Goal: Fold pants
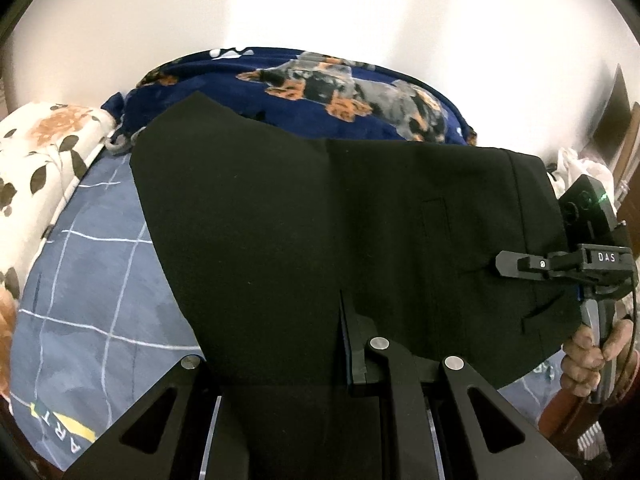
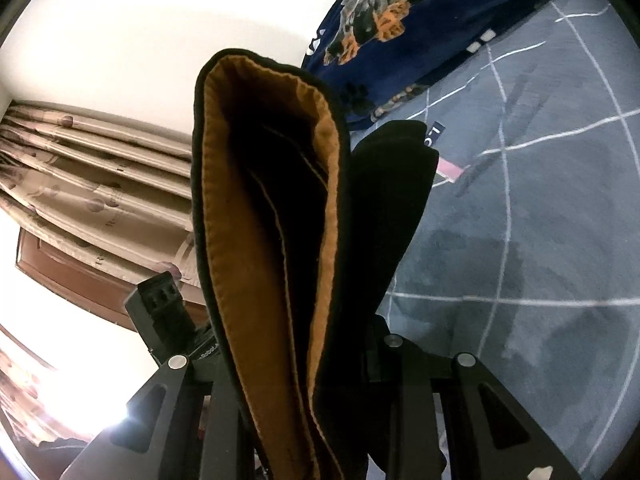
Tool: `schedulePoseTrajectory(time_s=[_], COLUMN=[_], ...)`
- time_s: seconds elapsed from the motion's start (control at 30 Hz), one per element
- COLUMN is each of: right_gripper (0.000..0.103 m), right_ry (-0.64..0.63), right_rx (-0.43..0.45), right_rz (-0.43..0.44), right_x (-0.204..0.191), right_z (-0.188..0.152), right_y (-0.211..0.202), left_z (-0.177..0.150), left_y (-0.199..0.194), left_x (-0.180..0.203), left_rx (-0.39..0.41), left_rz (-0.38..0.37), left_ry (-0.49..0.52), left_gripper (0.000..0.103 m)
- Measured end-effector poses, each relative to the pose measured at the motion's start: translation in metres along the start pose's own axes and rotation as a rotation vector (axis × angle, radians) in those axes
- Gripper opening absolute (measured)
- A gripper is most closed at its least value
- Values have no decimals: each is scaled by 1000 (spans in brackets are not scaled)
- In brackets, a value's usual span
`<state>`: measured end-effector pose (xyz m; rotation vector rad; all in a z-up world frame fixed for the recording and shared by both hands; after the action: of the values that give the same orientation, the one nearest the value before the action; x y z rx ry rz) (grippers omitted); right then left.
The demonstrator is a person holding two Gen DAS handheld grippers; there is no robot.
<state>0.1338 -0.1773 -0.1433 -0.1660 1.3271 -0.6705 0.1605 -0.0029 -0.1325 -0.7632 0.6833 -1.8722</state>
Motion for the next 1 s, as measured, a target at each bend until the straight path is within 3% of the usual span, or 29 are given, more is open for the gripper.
schedulePoseTrajectory(time_s=[0.53, 1.0], right_gripper=[24, 24], right_ry=[-8, 14], right_rx=[-8, -13], right_rz=[-15, -32], right_x=[4, 25], right_z=[58, 101], right_y=[46, 90], left_z=[45, 71], left_y=[39, 92], left_x=[-52, -93], left_rx=[11, -28], left_rz=[51, 86], left_ry=[-14, -29], left_gripper=[15, 15])
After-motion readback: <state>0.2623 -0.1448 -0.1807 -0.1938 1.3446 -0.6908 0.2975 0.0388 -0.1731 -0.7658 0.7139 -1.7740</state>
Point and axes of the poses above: each gripper's, at about its wrist camera, not at the fingertips, and y roughly the way its jaws point, x to its right, z to its top, the point moved 8 cm from there along y, roughly the way its jaws point, and after that the axes turned 2 degrees about -z, right-handed, at the moved point
